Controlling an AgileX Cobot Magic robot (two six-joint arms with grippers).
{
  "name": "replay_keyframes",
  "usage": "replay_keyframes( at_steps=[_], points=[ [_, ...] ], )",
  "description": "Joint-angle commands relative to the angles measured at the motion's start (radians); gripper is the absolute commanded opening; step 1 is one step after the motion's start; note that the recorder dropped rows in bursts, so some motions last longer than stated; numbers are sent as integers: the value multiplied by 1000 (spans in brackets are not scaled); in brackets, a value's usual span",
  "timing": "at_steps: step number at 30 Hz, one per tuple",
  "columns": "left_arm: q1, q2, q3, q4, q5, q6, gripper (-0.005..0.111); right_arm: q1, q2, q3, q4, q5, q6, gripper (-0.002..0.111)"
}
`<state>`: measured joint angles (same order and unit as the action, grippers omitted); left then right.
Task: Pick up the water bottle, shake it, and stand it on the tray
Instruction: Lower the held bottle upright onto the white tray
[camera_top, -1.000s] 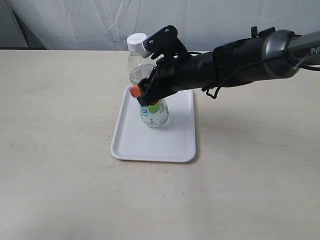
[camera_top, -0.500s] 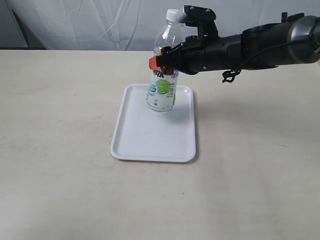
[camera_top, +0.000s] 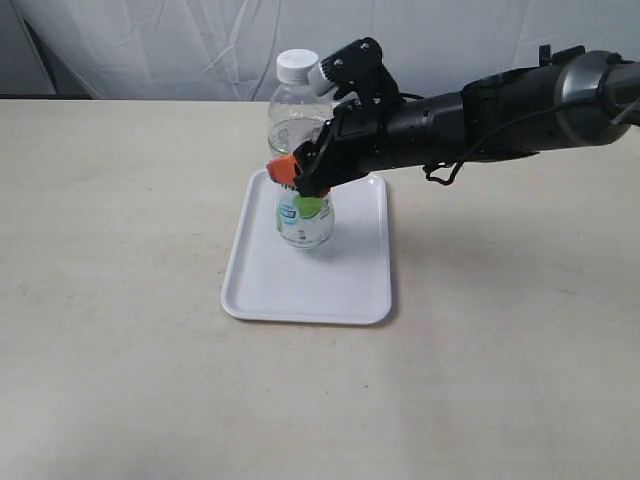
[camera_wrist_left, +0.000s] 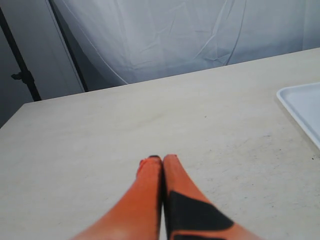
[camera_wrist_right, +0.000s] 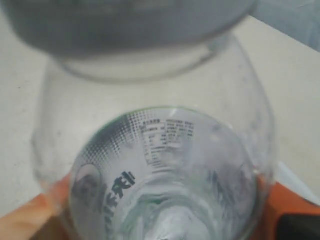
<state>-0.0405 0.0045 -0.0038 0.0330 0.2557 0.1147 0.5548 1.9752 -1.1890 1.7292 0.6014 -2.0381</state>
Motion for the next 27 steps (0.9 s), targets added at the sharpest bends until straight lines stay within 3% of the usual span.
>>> replay_keyframes(
  at_steps=[1, 20, 23, 27],
  points=[
    [0, -5, 4, 7, -9, -1, 0, 28, 16, -3, 15, -16, -68, -1],
    [0, -5, 4, 7, -9, -1, 0, 27, 99, -3, 15, -51, -4, -1],
    [0, -5, 4, 7, -9, -1, 0, 27, 92, -3, 15, -70, 16, 13],
    [0, -5, 4, 7, -9, -1, 0, 27, 86, -3, 15, -81, 51, 52]
  ],
)
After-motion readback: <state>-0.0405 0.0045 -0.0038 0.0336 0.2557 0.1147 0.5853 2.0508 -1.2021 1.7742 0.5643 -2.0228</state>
